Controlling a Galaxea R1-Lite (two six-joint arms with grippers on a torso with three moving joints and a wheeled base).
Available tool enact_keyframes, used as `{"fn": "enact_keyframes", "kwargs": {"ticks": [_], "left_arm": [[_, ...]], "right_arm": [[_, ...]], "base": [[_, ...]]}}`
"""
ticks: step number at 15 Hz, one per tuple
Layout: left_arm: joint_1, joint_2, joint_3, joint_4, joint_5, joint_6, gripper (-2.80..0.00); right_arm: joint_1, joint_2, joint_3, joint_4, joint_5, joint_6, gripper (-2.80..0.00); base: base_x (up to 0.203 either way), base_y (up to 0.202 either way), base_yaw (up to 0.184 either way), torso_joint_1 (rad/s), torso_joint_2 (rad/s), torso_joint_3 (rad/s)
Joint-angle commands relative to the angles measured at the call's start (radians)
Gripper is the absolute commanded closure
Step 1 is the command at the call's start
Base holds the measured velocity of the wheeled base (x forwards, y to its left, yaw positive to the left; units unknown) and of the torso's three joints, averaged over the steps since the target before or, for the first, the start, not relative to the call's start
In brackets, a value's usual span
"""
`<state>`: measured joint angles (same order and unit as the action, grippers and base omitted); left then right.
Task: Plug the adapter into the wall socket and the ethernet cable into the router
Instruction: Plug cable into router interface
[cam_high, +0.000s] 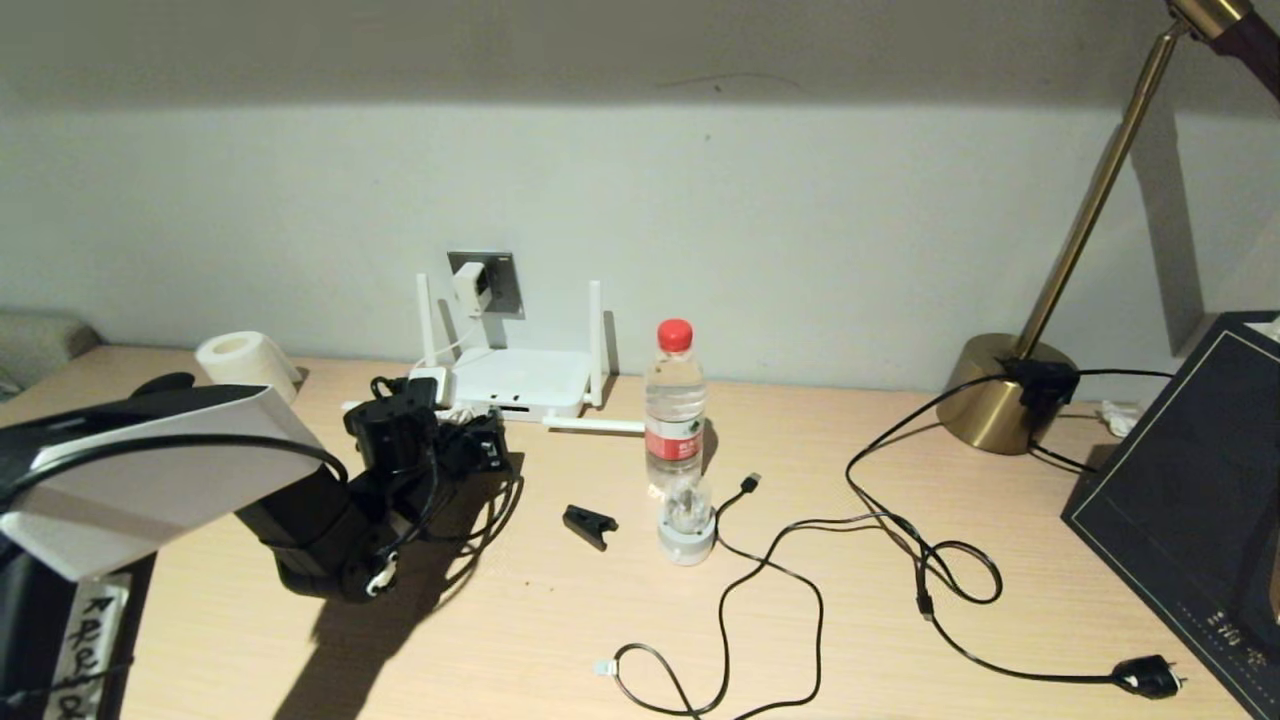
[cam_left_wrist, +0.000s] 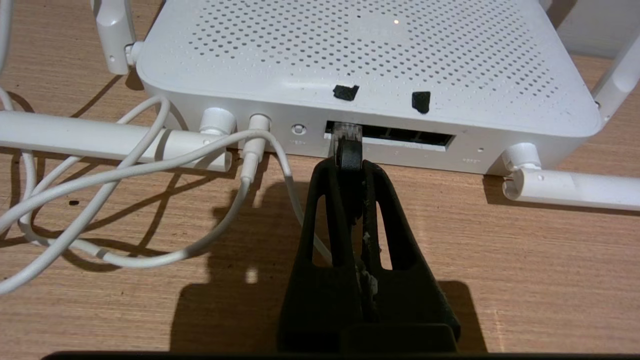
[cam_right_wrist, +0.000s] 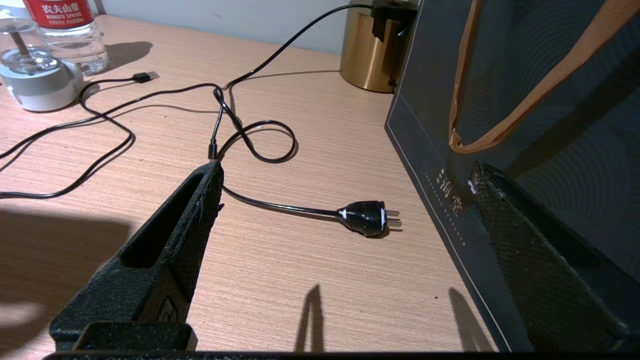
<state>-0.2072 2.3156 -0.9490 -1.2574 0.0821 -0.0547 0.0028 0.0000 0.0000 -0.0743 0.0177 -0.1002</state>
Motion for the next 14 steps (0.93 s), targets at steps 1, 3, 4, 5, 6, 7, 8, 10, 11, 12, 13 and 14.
{"fn": "enact_keyframes", "kwargs": {"ticks": [1,3,4,5,6,7,8,10,11,12,13,14], "left_arm": [[0.000,0.013,-0.013,-0.008,0.001,-0.001,0.00],[0.000,0.020,-0.014,-0.008,0.001,-0.001,0.00],[0.000,0.024,-0.014,-0.008,0.001,-0.001,0.00],[0.000,0.025,-0.014,-0.008,0.001,-0.001,0.00],[0.002,0.027,-0.016,-0.008,0.001,-0.001,0.00],[0.001,0.028,-0.017,-0.008,0.001,-0.001,0.00],[0.002,0.030,-0.019,-0.008,0.001,-0.001,0.00],[0.002,0.030,-0.020,-0.008,0.001,-0.001,0.00],[0.002,0.030,-0.022,-0.008,-0.001,-0.001,0.00],[0.002,0.030,-0.025,-0.008,0.001,-0.001,0.00],[0.002,0.030,-0.027,-0.008,0.001,-0.002,0.00],[0.002,0.030,-0.025,-0.008,0.001,-0.002,0.00]], "right_arm": [[0.000,0.002,0.029,-0.001,0.001,-0.001,-2.80],[0.000,0.002,0.029,-0.001,0.001,-0.001,-2.80],[0.000,0.002,0.029,-0.001,0.001,-0.001,-2.80],[0.000,0.002,0.029,-0.001,0.001,-0.001,-2.80],[0.000,0.002,0.029,0.000,0.001,-0.001,-2.80],[0.000,0.002,0.029,-0.001,0.001,-0.001,-2.80],[0.000,0.002,0.029,-0.001,0.001,-0.001,-2.80],[0.000,0.002,0.029,-0.001,0.001,-0.001,-2.80],[0.000,0.002,0.029,-0.001,0.001,-0.001,-2.80],[0.000,0.002,0.029,-0.001,0.001,-0.001,-2.80],[0.000,0.002,0.029,-0.001,0.001,-0.001,-2.80],[0.000,0.002,0.029,-0.001,0.001,-0.001,-2.80]], "base": [[0.000,0.000,0.000,0.000,0.00,0.000],[0.000,0.000,0.000,0.000,0.00,0.000],[0.000,0.000,0.000,0.000,0.00,0.000],[0.000,0.000,0.000,0.000,0.00,0.000],[0.000,0.000,0.000,0.000,0.00,0.000],[0.000,0.000,0.000,0.000,0.00,0.000],[0.000,0.000,0.000,0.000,0.00,0.000],[0.000,0.000,0.000,0.000,0.00,0.000],[0.000,0.000,0.000,0.000,0.00,0.000],[0.000,0.000,0.000,0.000,0.00,0.000],[0.000,0.000,0.000,0.000,0.00,0.000],[0.000,0.000,0.000,0.000,0.00,0.000]]}}
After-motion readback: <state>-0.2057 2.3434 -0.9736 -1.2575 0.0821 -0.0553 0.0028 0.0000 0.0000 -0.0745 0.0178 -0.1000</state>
